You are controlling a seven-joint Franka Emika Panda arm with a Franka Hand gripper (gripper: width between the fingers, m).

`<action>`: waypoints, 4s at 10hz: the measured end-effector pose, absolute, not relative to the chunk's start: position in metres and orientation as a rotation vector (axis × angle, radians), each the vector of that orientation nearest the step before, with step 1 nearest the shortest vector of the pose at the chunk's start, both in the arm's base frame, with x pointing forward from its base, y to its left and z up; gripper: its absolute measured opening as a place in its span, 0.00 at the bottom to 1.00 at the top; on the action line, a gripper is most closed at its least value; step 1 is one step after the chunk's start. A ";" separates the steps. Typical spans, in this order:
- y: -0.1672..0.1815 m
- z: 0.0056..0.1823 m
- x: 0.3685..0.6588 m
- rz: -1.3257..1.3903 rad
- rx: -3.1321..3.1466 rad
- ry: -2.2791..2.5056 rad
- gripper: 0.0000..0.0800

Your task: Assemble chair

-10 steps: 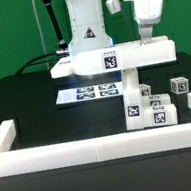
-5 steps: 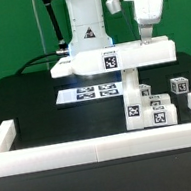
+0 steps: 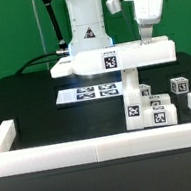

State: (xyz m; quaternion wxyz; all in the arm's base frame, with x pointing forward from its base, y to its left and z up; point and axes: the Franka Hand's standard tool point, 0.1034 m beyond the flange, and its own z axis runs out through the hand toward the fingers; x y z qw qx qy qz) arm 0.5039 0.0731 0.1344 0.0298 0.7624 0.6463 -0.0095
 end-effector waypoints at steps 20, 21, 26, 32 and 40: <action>0.075 0.129 0.499 -0.010 2.347 1.987 0.36; 0.075 0.130 0.499 -0.009 2.347 1.987 0.36; 0.073 0.130 0.499 -0.026 2.354 1.985 0.36; 0.072 0.130 0.499 -0.049 2.357 1.991 0.36; 0.070 0.131 0.497 -0.053 2.336 2.017 0.36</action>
Offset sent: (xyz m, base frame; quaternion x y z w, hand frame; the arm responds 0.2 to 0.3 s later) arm 0.0000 0.0000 0.0000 0.0000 0.0000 0.0000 1.0000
